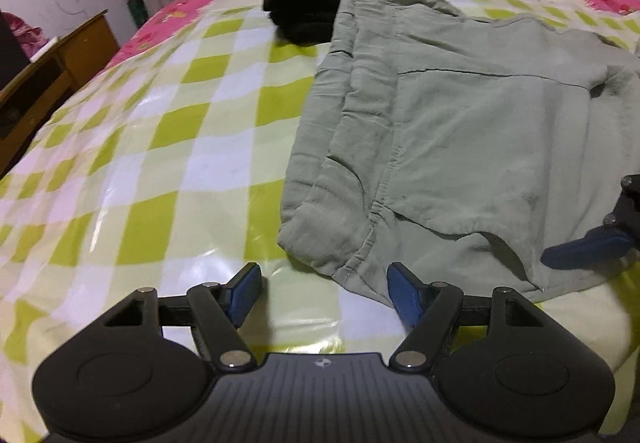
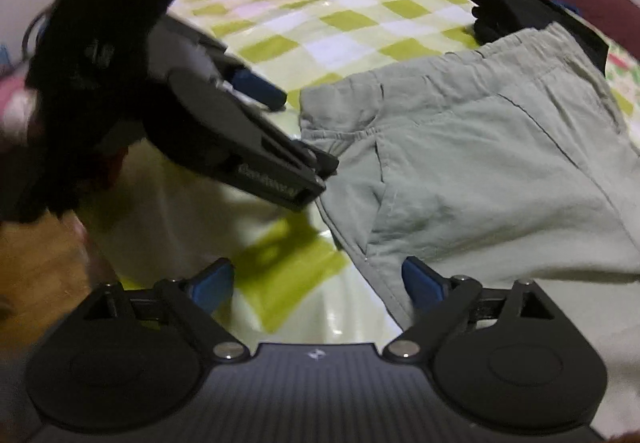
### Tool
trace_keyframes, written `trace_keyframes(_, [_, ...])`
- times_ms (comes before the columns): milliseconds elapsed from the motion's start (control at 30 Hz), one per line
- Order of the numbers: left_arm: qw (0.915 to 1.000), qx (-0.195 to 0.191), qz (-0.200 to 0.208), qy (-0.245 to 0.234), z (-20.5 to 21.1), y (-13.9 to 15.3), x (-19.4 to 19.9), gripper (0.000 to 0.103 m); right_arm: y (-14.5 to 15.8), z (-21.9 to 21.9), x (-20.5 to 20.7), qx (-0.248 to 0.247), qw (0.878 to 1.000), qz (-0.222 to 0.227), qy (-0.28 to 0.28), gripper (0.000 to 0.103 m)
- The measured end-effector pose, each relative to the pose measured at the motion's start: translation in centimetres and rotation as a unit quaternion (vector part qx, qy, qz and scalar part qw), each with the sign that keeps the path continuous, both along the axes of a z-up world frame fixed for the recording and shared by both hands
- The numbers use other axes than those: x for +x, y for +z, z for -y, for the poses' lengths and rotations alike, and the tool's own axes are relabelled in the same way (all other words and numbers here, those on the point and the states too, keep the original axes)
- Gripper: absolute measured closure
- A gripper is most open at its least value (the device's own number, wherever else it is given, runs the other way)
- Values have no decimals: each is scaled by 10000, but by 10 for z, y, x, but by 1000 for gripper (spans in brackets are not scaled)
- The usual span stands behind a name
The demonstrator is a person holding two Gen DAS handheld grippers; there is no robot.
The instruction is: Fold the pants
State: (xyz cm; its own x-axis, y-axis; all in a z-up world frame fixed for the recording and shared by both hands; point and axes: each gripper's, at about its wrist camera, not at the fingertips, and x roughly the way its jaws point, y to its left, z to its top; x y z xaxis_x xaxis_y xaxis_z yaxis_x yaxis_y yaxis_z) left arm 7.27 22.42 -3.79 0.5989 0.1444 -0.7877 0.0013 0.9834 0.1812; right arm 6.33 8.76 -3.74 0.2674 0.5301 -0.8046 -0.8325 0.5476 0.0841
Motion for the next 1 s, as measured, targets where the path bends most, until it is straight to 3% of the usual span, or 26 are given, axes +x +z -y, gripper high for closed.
trace_keyframes(100, [9998,-76,38,180,2,12,-6,27,18,23,10,347,9986,-229,-338,24])
trace_keyframes(233, [9994,1,342,11,26,38,-15,30,43,100,27,753,9869,-284,-1402,24])
trace_keyframes(300, [9981,-24,549,-278,47,52,-19,30,50,157,34,737,9730,-160,-2179,23])
trace_keyframes(367, [9958,-187,656,-609,75,60,-12,30,52,223,40,575,9482,-3,-3123,23])
trace_keyframes(467, [9891,-443,656,-1245,131,57,5,30,52,327,37,341,8913,187,-4518,23])
trace_keyframes(500, [9867,-505,590,-1429,151,54,11,30,52,362,33,281,8666,188,-4979,23])
trace_keyframes(600, [9757,-651,361,-2060,215,42,27,30,50,437,21,413,8056,189,-5907,23])
trace_keyframes(667, [9674,-688,247,-2426,255,36,30,29,44,469,15,633,7760,113,-6275,22])
trace_keyframes(800, [9546,-617,64,-2913,309,30,33,29,26,507,15,1317,7402,-231,-6589,22])
trace_keyframes(1000, [9482,-442,-126,-3144,339,25,37,29,19,530,26,2139,7100,-323,-6701,21])
